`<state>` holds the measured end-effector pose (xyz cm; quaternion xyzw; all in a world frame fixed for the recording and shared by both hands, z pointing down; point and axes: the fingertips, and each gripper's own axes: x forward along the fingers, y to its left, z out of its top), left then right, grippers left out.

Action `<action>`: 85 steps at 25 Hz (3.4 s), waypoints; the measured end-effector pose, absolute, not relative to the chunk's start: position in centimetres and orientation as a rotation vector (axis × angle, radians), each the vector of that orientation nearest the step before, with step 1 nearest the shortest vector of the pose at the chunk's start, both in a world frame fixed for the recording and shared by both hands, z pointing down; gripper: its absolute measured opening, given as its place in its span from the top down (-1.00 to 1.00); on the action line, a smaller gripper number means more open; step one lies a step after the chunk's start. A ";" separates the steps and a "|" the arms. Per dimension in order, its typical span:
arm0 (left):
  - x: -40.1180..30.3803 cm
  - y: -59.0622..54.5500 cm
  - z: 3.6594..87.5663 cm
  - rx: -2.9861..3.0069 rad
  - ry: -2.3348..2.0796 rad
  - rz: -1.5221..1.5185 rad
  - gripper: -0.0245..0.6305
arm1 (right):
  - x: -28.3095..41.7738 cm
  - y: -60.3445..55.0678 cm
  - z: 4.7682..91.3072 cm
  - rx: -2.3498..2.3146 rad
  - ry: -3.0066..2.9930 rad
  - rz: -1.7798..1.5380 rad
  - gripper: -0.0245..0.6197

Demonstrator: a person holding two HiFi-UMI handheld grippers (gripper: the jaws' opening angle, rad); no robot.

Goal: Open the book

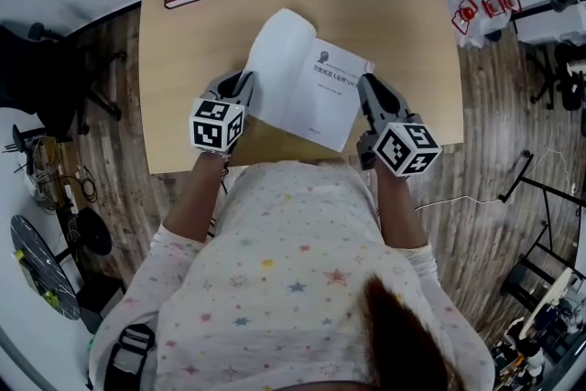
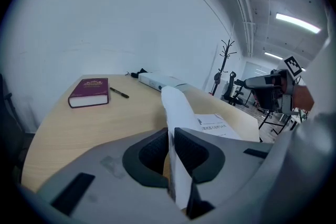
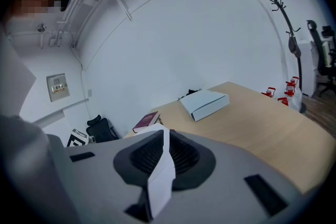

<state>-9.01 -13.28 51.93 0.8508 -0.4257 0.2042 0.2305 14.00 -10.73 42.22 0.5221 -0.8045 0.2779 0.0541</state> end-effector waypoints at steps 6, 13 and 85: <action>-9.9 -13.7 52.6 2.330 -1.216 0.590 0.80 | 14.3 -10.5 42.3 1.601 -2.436 0.844 0.82; -9.9 -13.9 52.7 2.353 -1.190 0.544 0.80 | 14.3 -10.6 42.1 1.607 -2.435 0.841 0.82; -12.9 -16.6 47.7 2.286 -1.472 0.420 0.85 | 13.6 -11.8 40.8 1.548 -2.494 0.784 0.83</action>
